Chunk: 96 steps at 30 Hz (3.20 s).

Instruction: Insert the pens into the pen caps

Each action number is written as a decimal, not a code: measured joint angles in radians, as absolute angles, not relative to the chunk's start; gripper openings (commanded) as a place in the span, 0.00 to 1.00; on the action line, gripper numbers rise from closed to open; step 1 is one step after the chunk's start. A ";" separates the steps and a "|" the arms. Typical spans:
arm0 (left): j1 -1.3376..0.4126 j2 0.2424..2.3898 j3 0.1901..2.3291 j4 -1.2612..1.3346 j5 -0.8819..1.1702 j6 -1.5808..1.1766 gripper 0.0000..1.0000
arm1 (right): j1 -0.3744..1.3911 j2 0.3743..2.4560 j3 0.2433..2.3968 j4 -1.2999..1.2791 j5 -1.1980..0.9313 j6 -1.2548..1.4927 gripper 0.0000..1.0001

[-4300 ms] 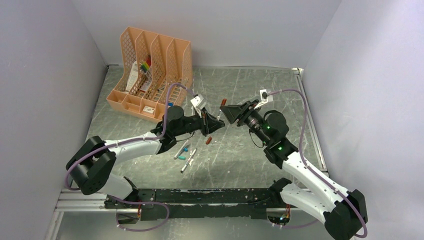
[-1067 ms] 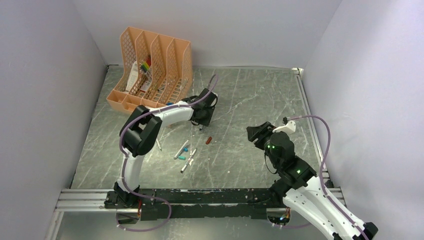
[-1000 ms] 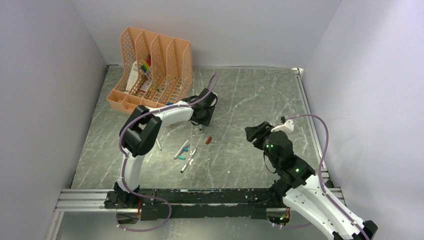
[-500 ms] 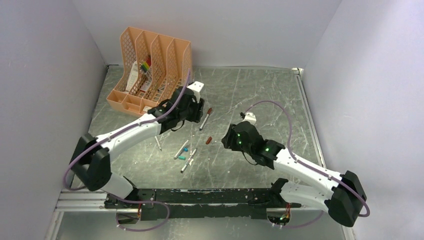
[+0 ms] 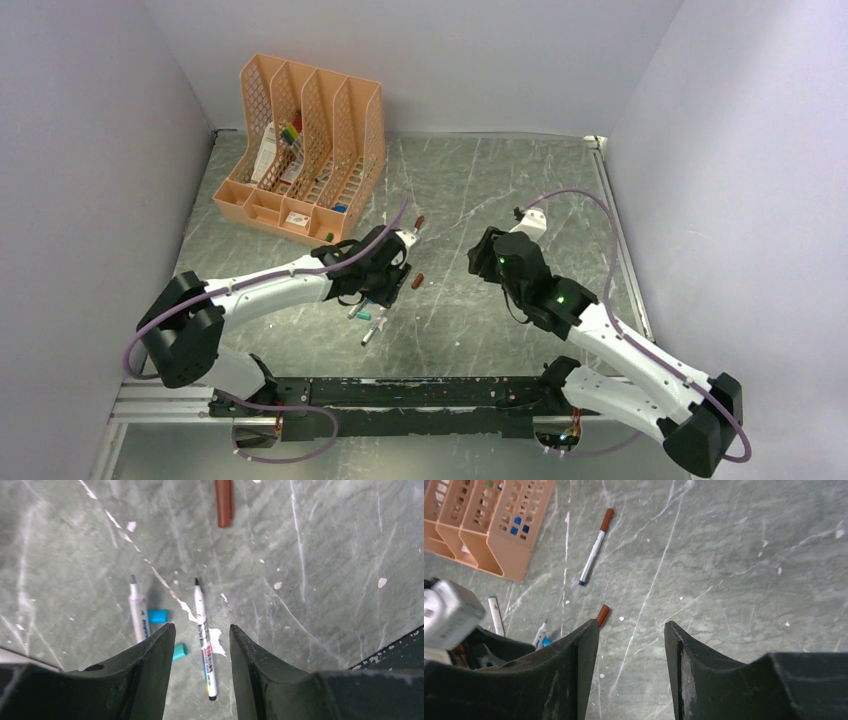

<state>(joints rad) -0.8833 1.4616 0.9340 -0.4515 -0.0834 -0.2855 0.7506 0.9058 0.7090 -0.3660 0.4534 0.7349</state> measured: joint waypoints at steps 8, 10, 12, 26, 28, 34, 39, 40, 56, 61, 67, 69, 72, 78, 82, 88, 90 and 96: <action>-0.935 1.546 0.934 -0.476 -0.066 -0.335 0.53 | 0.726 0.867 0.709 -0.396 0.486 0.721 0.52; -0.938 1.565 0.933 -0.484 -0.067 -0.352 0.53 | 0.726 0.865 0.709 -0.402 0.487 0.721 0.51; -0.938 1.581 0.930 -0.493 -0.071 -0.368 0.53 | 0.725 0.862 0.709 -0.405 0.487 0.719 0.51; -0.940 1.633 0.914 -0.501 -0.079 -0.406 0.19 | 0.721 0.844 0.709 -0.410 0.487 0.713 0.51; -0.939 1.633 0.914 -0.502 -0.088 -0.409 0.07 | 0.721 0.843 0.709 -0.410 0.487 0.713 0.51; -0.945 1.626 0.912 -0.497 -0.088 -0.412 0.07 | 0.720 0.841 0.708 -0.408 0.474 0.714 0.51; -0.958 1.528 0.891 -0.430 -0.060 -0.411 0.07 | 0.701 0.825 0.651 -0.331 0.375 0.742 0.57; -0.960 1.493 0.889 -0.407 -0.051 -0.408 0.07 | 0.699 0.823 0.635 -0.309 0.350 0.749 0.57; -1.045 1.419 0.947 -0.108 0.025 -0.384 0.07 | 0.689 0.839 0.515 0.004 0.092 0.843 0.54; -1.069 1.460 0.988 -0.105 0.030 -0.390 0.07 | 0.691 0.844 0.535 0.031 0.071 0.842 0.53; -1.071 1.468 1.058 -0.099 0.011 -0.389 0.07 | 0.691 0.824 0.537 0.028 0.078 0.837 0.44; -1.071 1.469 1.067 -0.099 0.000 -0.389 0.07 | 0.690 0.822 0.540 0.017 0.083 0.831 0.32; -1.071 1.478 1.095 -0.109 -0.011 -0.382 0.07 | 0.690 0.822 0.540 -0.006 0.090 0.828 0.12; -1.071 1.500 1.123 -0.119 -0.010 -0.377 0.32 | 0.686 0.815 0.542 -0.038 0.123 0.811 0.00; -1.071 1.500 1.120 -0.101 0.012 -0.371 0.55 | 0.688 0.802 0.558 -0.059 0.127 0.803 0.00; -1.071 1.495 1.092 -0.069 0.057 -0.371 0.49 | 0.689 0.797 0.616 -0.057 0.108 0.788 0.00; -1.071 1.495 1.090 -0.067 0.064 -0.371 0.41 | 0.689 0.797 0.622 -0.051 0.096 0.788 0.00; -1.069 1.495 1.089 -0.051 0.062 -0.369 0.07 | 0.689 0.782 0.620 -0.059 0.078 0.788 0.00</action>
<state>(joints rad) -1.0687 1.4952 1.0893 -0.0505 0.0620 -0.3691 0.6891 0.7818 0.6201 -0.0593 0.0776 0.7879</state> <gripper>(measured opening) 0.154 0.059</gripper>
